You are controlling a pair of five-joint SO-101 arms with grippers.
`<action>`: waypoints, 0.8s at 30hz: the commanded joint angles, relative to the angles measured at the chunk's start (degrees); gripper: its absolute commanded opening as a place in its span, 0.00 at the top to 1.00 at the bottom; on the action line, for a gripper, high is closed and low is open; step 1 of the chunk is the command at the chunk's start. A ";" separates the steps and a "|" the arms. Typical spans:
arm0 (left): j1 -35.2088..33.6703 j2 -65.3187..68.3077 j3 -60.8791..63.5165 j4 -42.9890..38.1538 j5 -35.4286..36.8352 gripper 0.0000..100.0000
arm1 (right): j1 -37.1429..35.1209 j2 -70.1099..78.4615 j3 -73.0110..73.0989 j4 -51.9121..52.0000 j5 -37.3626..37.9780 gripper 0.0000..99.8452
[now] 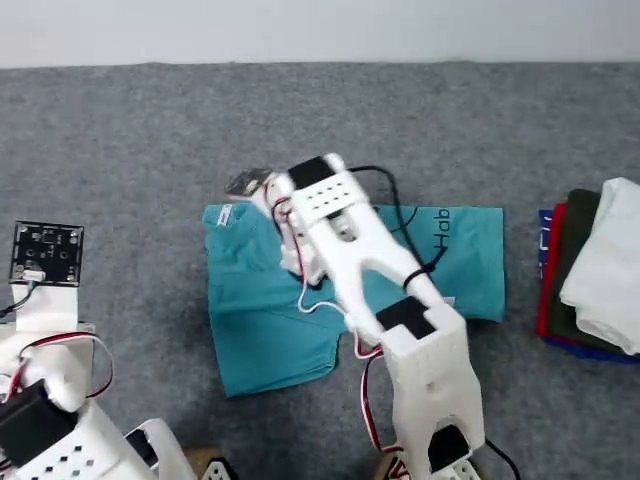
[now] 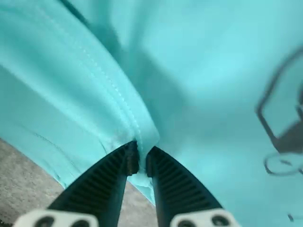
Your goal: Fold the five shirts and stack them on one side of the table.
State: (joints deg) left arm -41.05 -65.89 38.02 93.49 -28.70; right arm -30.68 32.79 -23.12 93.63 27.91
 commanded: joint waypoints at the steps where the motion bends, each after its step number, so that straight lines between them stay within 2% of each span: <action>1: -0.09 -0.26 -0.31 -1.23 -0.35 0.99 | 1.98 -3.38 -4.04 0.75 0.62 0.99; 5: -0.09 -0.26 -0.31 -1.23 -0.26 0.99 | 1.80 -1.80 -3.96 0.66 0.62 0.97; 12: -0.18 -0.26 0.31 -1.14 -0.26 0.99 | 0.92 -0.31 -4.31 1.54 0.26 0.84; 18: -0.26 -0.26 3.12 -1.14 -0.26 0.99 | -6.46 -4.79 -7.56 1.36 0.62 0.84; 24: -0.26 -0.26 3.30 -1.49 -0.26 0.99 | -13.67 -1.63 -12.75 -0.75 3.78 0.84</action>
State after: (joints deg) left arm -41.05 -65.89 41.54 93.49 -28.70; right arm -41.93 32.18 -32.00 94.59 29.58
